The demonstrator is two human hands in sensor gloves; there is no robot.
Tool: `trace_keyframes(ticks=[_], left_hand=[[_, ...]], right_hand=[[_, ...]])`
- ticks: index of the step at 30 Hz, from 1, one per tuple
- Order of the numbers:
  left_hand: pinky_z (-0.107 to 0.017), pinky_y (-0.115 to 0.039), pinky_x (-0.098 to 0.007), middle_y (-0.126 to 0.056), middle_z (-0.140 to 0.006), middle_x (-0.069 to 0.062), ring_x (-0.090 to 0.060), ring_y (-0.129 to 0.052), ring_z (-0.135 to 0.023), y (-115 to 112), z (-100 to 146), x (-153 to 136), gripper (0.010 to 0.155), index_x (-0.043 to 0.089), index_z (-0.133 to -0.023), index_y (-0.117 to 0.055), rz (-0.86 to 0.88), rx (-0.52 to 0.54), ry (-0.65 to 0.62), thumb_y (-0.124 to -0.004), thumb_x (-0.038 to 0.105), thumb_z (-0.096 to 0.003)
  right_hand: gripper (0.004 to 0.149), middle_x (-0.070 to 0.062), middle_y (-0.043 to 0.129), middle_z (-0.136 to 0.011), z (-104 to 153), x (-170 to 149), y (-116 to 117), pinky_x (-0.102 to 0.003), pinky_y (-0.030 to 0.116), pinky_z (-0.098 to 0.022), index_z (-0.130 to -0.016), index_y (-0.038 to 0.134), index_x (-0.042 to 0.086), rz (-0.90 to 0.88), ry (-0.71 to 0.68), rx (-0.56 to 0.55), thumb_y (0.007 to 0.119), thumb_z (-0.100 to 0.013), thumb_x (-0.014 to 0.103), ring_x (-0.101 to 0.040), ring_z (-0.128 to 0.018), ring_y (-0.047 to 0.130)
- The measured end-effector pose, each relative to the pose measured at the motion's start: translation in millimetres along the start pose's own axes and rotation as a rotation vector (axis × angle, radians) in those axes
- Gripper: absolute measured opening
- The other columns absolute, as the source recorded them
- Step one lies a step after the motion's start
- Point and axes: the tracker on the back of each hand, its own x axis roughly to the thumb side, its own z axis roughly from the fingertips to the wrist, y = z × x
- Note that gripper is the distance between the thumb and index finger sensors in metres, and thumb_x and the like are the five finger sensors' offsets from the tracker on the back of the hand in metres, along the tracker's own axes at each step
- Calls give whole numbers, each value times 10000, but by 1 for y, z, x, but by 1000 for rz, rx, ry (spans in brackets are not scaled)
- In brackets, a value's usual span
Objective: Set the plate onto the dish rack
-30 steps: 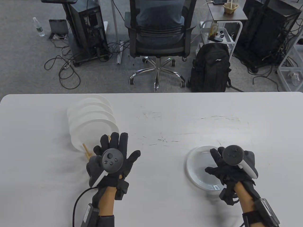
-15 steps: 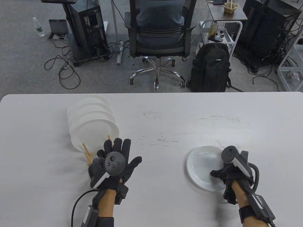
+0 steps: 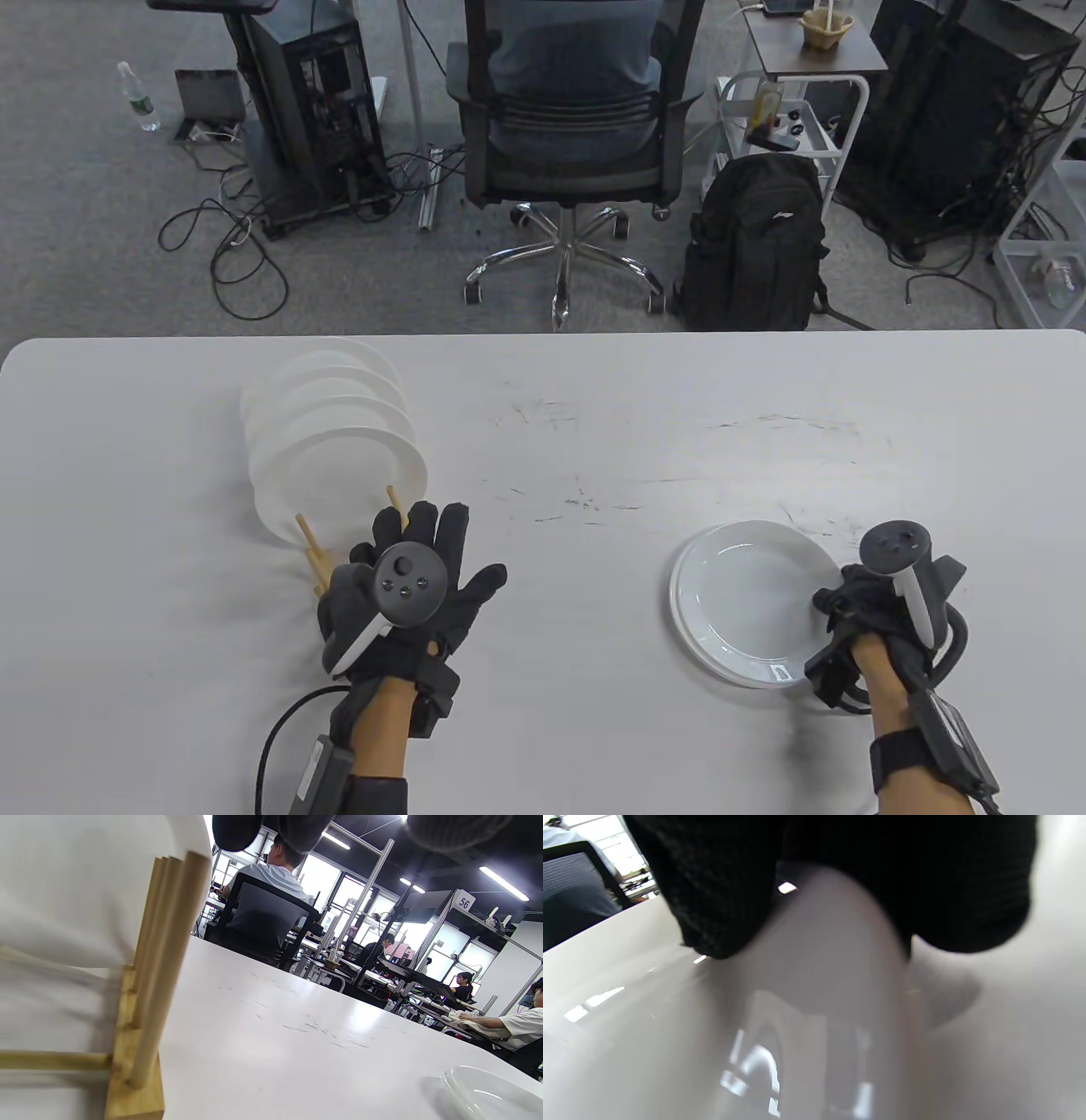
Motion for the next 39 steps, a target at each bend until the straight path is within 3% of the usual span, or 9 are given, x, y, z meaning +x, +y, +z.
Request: trace_keyframes(ticks=[4, 6, 8, 14, 19, 26, 32, 35, 39], left_hand=[[-685, -260, -783, -319, -1227, -201, -616, -204, -1080, 0, 0, 0, 860, 234, -1187, -370, 2, 0, -5, -607, 680, -491], [-686, -259, -783, -321, -1226, -200, -614, -204, -1081, 0, 0, 1, 861, 233, -1187, -370, 4, 0, -8, -608, 680, -491], [-686, -257, -783, -318, -1228, -200, -614, -202, -1081, 0, 0, 1, 862, 233, -1188, -368, 1, -3, -10, -608, 680, -491], [-689, -254, -781, -320, -1229, -196, -609, -202, -1084, 0, 0, 2, 861, 235, -1188, -369, 2, 3, -17, -607, 679, -490], [-691, -249, -777, -318, -1229, -196, -609, -197, -1084, 0, 1, 7, 862, 236, -1189, -363, 26, -2, -36, -604, 681, -491], [-736, -187, -666, -303, -1230, -178, -565, -171, -1085, -4, 1, 18, 844, 234, -1186, -351, 120, -30, -102, -603, 657, -501], [-761, -208, -605, -314, -1215, -204, -526, -196, -1093, -6, 4, 40, 904, 127, -1172, -284, 382, -49, -235, -583, 659, -505], [-747, -244, -637, -317, -1191, -270, -583, -235, -1071, -14, 6, 51, 967, 30, -1140, -212, 520, -166, -233, -573, 666, -508], [-671, -605, -678, -524, -1120, -305, -633, -655, -975, -21, 6, 53, 798, 39, -1138, -291, 846, -237, -193, -636, 485, -573]], right_hand=[[436, -106, 889, -746, 10, -2, -29, -428, 899, -316, -846, 765, 113, -115, -27, -101, 831, -434, 239, -292, -429, 1033], [412, -198, 901, -826, 18, 0, -44, -423, 906, -306, -844, 771, 144, -149, -66, -122, 820, -445, 234, -310, -438, 1046], [410, -156, 968, -743, 28, 3, -57, -417, 909, -287, -838, 777, 123, -208, -131, -143, 820, -445, 229, -319, -421, 1054], [611, -160, 811, -856, 68, 15, -79, -465, 888, -376, -969, 554, 52, -395, -301, -269, 817, -448, 233, -367, -532, 1009], [606, -222, 735, -884, 56, 7, -63, -487, 892, -398, -984, 563, 23, -743, -249, -50, 803, -449, 176, -415, -578, 989], [565, -232, 678, -900, 55, 26, -11, -488, 891, -430, -963, 546, 23, -1203, -248, 446, 775, -462, 146, -417, -618, 971], [573, -219, 622, -916, 81, 60, 25, -484, 880, -484, -959, 480, 11, -1256, -335, 728, 748, -468, 133, -402, -682, 940], [570, -232, 600, -923, 93, 72, 38, -484, 873, -499, -965, 457, 2, -1277, -377, 846, 723, -475, 123, -400, -699, 928], [569, -248, 585, -928, 95, 76, 36, -497, 861, -514, -970, 447, -7, -1212, -462, 792, 706, -474, 97, -412, -717, 912]])
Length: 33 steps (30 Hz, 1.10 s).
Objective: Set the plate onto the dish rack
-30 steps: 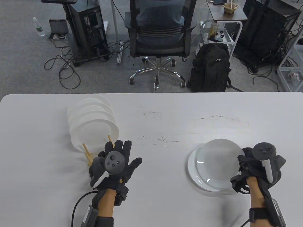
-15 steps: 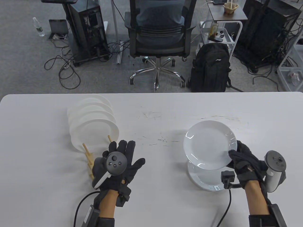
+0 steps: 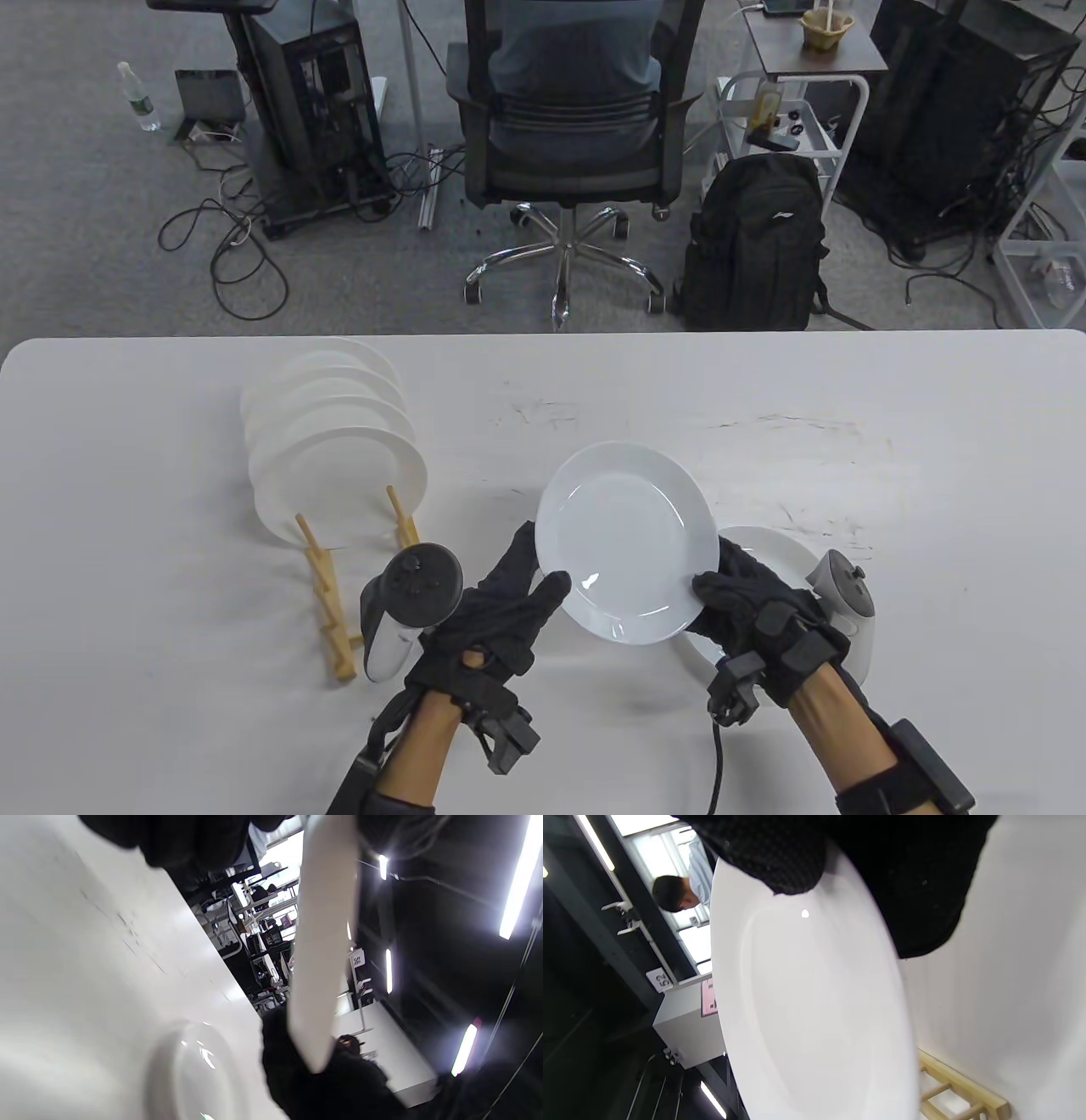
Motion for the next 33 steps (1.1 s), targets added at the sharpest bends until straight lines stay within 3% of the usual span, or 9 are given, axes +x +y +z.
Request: trace_keyframes(ticks=[2, 3, 6, 11, 14, 17, 21, 25, 33], left_hand=[[-577, -809, -580, -704, -1022, -272, -511, -928, -834, -3, -1, -7, 696, -4, -1101, -384, 95, 27, 52, -639, 379, -579], [-519, -880, -525, -799, -953, -246, -455, -1020, -747, -2, -1, -11, 627, -2, -1082, -467, 160, 97, 76, -650, 316, -573], [-431, -939, -511, -886, -877, -249, -475, -1072, -641, 10, 2, -8, 531, 57, -1042, -645, 209, 246, 77, -685, 248, -547], [-451, -935, -543, -912, -907, -183, -474, -1052, -703, 55, 19, 39, 495, 189, -1019, -742, -253, 510, -43, -722, 251, -529], [-487, -897, -592, -923, -924, -137, -467, -1037, -739, 81, 28, 69, 478, 252, -986, -791, -553, 654, -94, -742, 241, -511], [-522, -861, -615, -933, -929, -94, -438, -1018, -768, 106, 30, 95, 468, 290, -957, -820, -826, 719, -86, -756, 233, -497], [-550, -828, -622, -944, -926, -55, -413, -1003, -786, 130, 22, 105, 462, 317, -929, -845, -1112, 700, -11, -770, 226, -482], [-554, -824, -619, -951, -921, -48, -403, -1003, -787, 145, 10, 94, 459, 323, -917, -856, -1294, 640, 85, -779, 224, -475], [-558, -841, -546, -979, -898, -31, -375, -1023, -767, 165, -18, 49, 448, 315, -903, -878, -1340, 474, 321, -818, 235, -466]], right_hand=[[570, -256, 588, -930, 4, 9, 5, -491, 861, -520, -974, 446, -14, 147, -63, -26, 696, -473, 93, -405, -717, 916], [568, -253, 602, -928, 6, 15, 7, -492, 859, -516, -974, 457, -9, 222, -118, -62, 700, -470, 88, -404, -711, 920], [553, -250, 655, -950, 12, 28, 11, -551, 803, -498, -985, 548, 18, 363, -211, -111, 733, -493, 187, -467, -696, 893], [621, -204, 653, -1021, 19, 39, 3, -655, 647, -604, -1027, 589, 100, 787, -283, -256, 806, -480, 298, -533, -840, 750], [681, -196, 591, -1087, 15, 38, -6, -706, 530, -663, -1059, 573, 151, 982, -236, -252, 828, -465, 366, -555, -944, 619], [743, -175, 460, -1161, 10, 36, -13, -759, 372, -697, -1088, 522, 190, 1169, -162, -245, 835, -454, 417, -560, -1037, 433], [774, -165, 369, -1187, 5, 33, -22, -773, 295, -702, -1100, 478, 199, 1265, -91, -247, 830, -452, 430, -557, -1062, 329], [775, -176, 345, -1187, 3, 31, -28, -775, 279, -698, -1102, 461, 185, 1241, -50, -243, 823, -459, 422, -567, -1057, 304], [770, -194, 339, -1181, 3, 31, -31, -776, 279, -695, -1101, 462, 168, 1230, -31, -245, 816, -463, 413, -578, -1050, 295]])
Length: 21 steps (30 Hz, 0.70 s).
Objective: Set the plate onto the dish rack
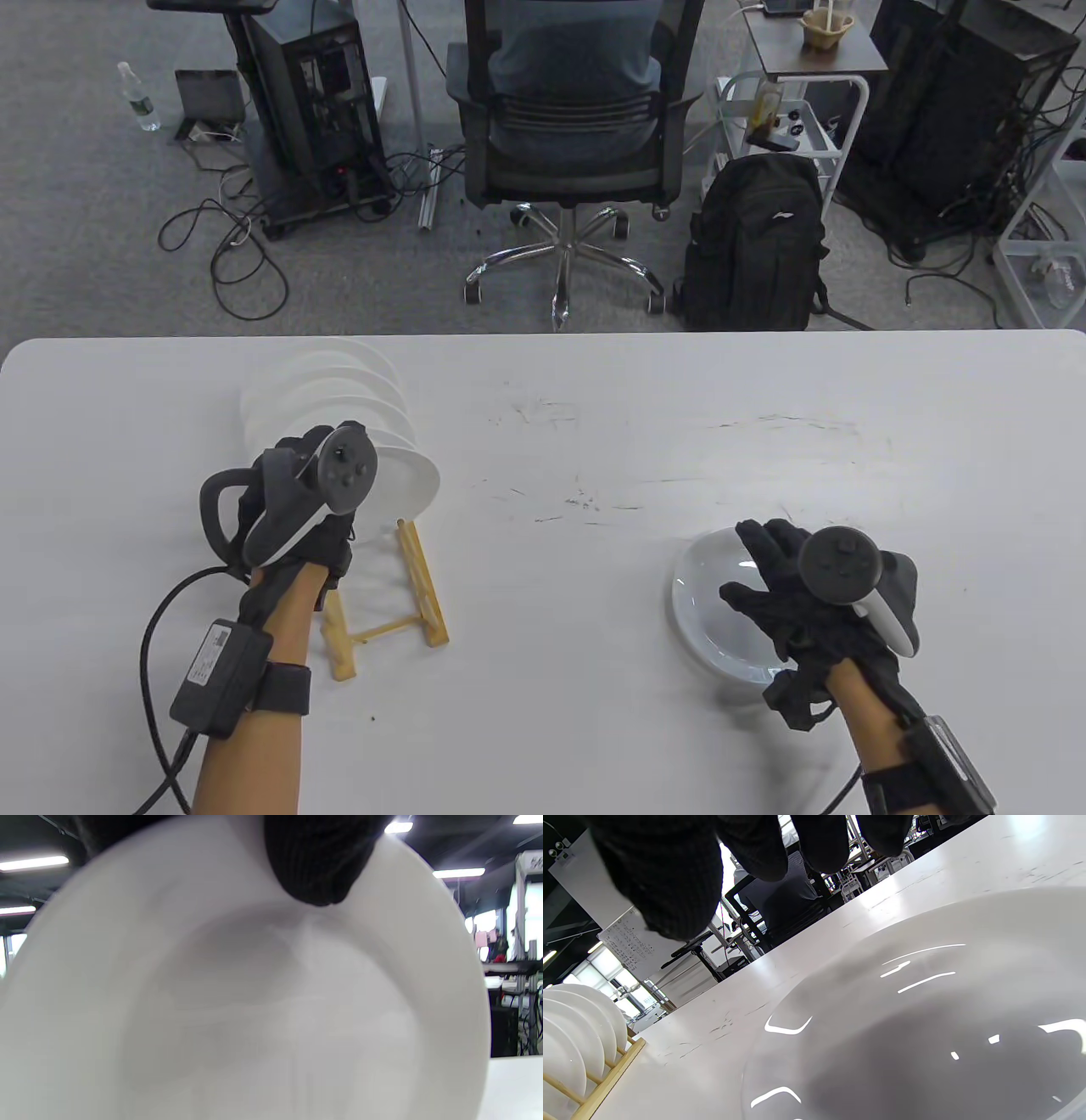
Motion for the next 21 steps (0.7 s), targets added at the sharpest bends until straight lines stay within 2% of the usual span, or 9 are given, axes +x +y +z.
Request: trace_keyframes(ticks=[1, 3, 9, 13, 17, 21], left_hand=[[-560, -840, -541, -977, -898, -60, -374, -1023, -766, -3, -3, -1, 447, 314, -905, -875, -4, -34, 8, -815, 236, -469], [-571, -830, -544, -971, -908, -30, -374, -1012, -781, -11, -9, -1, 451, 309, -913, -869, -7, -122, 26, -814, 237, -472], [-585, -806, -564, -934, -951, -37, -387, -986, -810, -35, -19, -1, 467, 303, -959, -822, -23, -241, 46, -790, 246, -497], [-600, -776, -585, -890, -988, -90, -425, -947, -842, -32, -20, 0, 527, 261, -1025, -747, -7, -221, 72, -794, 305, -502], [-632, -721, -614, -780, -1073, -135, -492, -849, -913, -13, -8, 3, 629, 234, -1099, -638, 26, -186, 95, -712, 464, -519], [-701, -549, -696, -576, -1185, -176, -580, -585, -1045, 1, 16, 16, 689, 244, -1146, -551, 143, -143, 71, -661, 528, -528]], right_hand=[[769, -198, 337, -1181, 0, 0, 0, -775, 278, -696, -1101, 463, 167, 0, 2, 2, 815, -463, 413, -579, -1049, 292], [768, -199, 332, -1181, 0, 0, -1, -775, 278, -695, -1100, 462, 163, -2, 5, 6, 813, -464, 412, -581, -1047, 288], [767, -204, 324, -1179, 0, -1, -2, -776, 270, -692, -1101, 461, 156, -2, 16, 20, 810, -466, 408, -586, -1044, 276], [768, -205, 321, -1178, 0, -1, -2, -776, 264, -692, -1101, 455, 150, -7, 20, 23, 807, -468, 406, -589, -1042, 268], [775, -206, 299, -1180, 0, -1, -2, -777, 256, -690, -1102, 442, 138, -8, 25, 31, 803, -471, 406, -591, -1040, 257], [779, -210, 288, -1179, -1, -1, -3, -778, 245, -688, -1103, 431, 132, -12, 29, 42, 799, -473, 406, -594, -1038, 243]])
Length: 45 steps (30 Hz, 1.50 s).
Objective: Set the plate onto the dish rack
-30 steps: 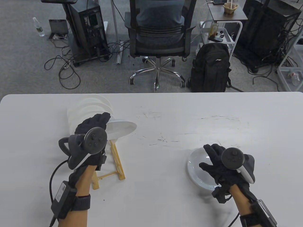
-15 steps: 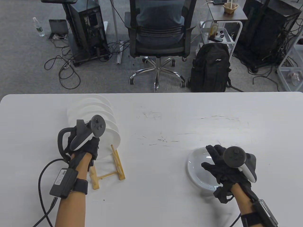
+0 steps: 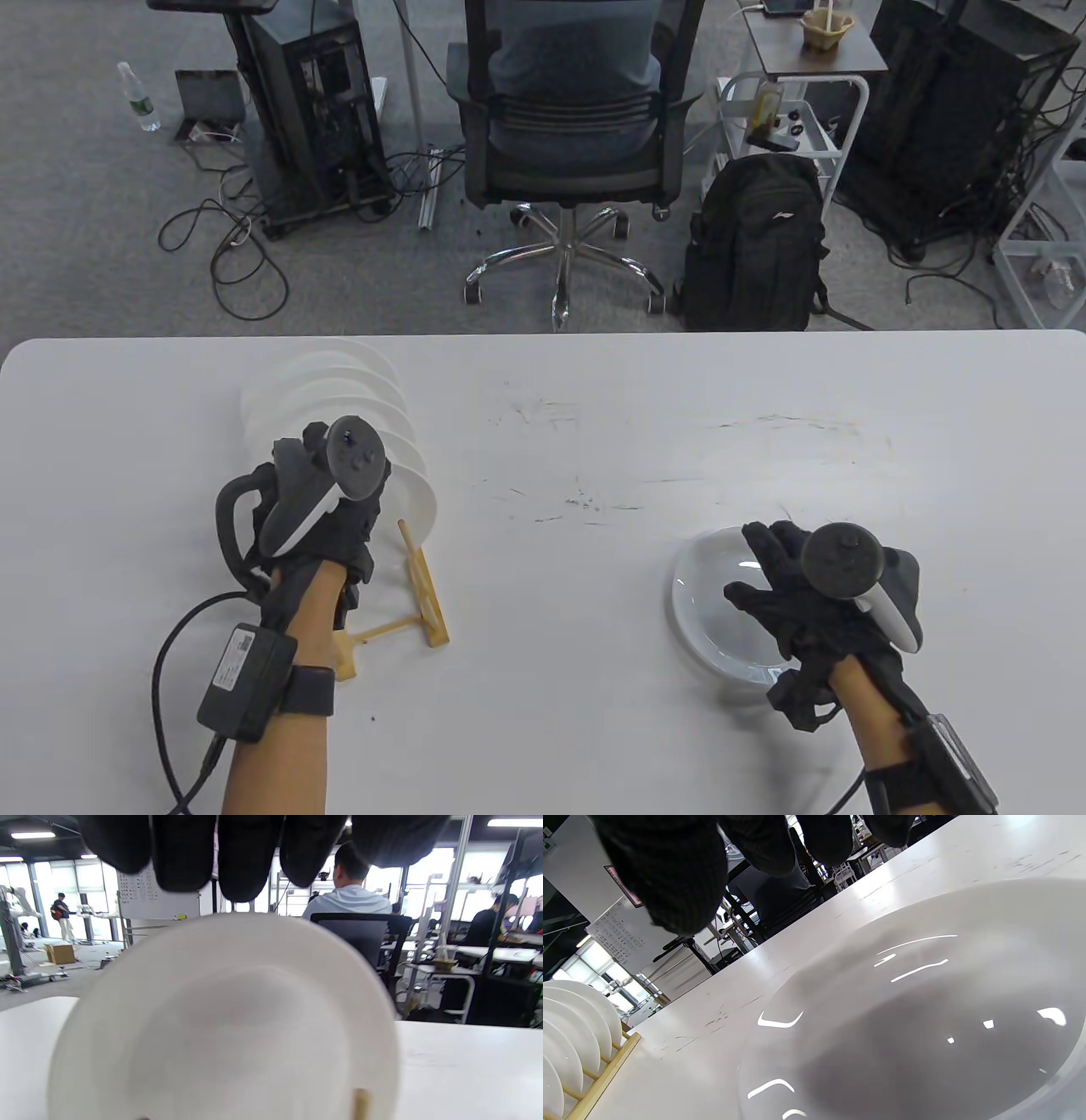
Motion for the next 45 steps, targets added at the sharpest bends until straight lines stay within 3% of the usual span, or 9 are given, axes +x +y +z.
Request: trace_keyframes(ticks=[6, 10, 15, 20, 26, 29, 33, 41, 45], left_hand=[[-719, -361, -750, -356, -1232, -197, -627, -286, -1086, -27, 47, 36, 797, 226, -1182, -434, 199, -7, -130, -632, 613, -514], [-718, -355, -757, -364, -1235, -187, -617, -287, -1094, -54, 66, 58, 812, 234, -1182, -430, 275, 20, -220, -628, 636, -505], [-715, -394, -748, -394, -1226, -179, -607, -340, -1091, -78, 64, 60, 826, 239, -1175, -435, 190, 11, -236, -622, 660, -489], [-713, -404, -746, -407, -1223, -180, -606, -352, -1089, -91, 63, 55, 829, 240, -1172, -442, 178, -21, -242, -623, 666, -484], [-715, -397, -747, -398, -1224, -179, -606, -339, -1091, -93, 63, 56, 830, 245, -1174, -434, 183, -38, -248, -621, 667, -484], [-717, -395, -746, -395, -1225, -179, -604, -333, -1093, -90, 64, 55, 830, 247, -1175, -430, 193, -34, -250, -619, 668, -485], [-715, -396, -746, -398, -1224, -179, -606, -335, -1091, -90, 65, 55, 830, 243, -1175, -431, 198, -34, -252, -620, 666, -486], [-715, -393, -747, -399, -1224, -181, -607, -332, -1090, -91, 67, 58, 827, 244, -1174, -434, 203, -47, -267, -621, 664, -487], [-718, -387, -747, -396, -1225, -182, -606, -328, -1092, -92, 67, 58, 827, 245, -1175, -431, 203, -46, -272, -620, 663, -487]], right_hand=[[800, -211, 270, -1176, -1, -1, -1, -774, 243, -688, -1102, 405, 98, 2, 15, 18, 800, -474, 399, -600, -1032, 229], [828, -199, 270, -1179, -2, -6, -5, -780, 212, -686, -1095, 416, 62, 4, 42, 13, 799, -453, 420, -597, -1036, 214], [842, -225, 249, -1170, -8, -37, -22, -776, 220, -696, -1090, 438, 35, -95, 175, -8, 787, -452, 457, -593, -1041, 197], [924, -269, 207, -1097, -17, -68, -16, -667, 534, -657, -1044, 143, 186, 91, 407, 37, 803, -460, 465, -585, -929, 521], [904, -202, 667, -866, -32, -85, 6, -446, 824, -378, -1015, 385, -25, 211, 589, 88, 850, -411, 461, -281, -506, 919], [804, -150, 769, -737, -33, -94, 1, -390, 878, -293, -972, 498, -18, 129, 618, 36, 862, -386, 394, -216, -404, 980], [519, -121, 870, -646, -29, -105, -5, -376, 902, -229, -871, 711, 85, 26, 625, -43, 846, -416, 296, -222, -324, 1032], [451, -147, 928, -755, -16, -91, -34, -383, 904, -254, -860, 753, 142, 74, 619, -217, 842, -433, 255, -262, -376, 1055], [426, -149, 956, -716, 0, -64, -60, -365, 885, -215, -834, 740, 68, 33, 458, -354, 818, -449, 230, -280, -336, 1048]])
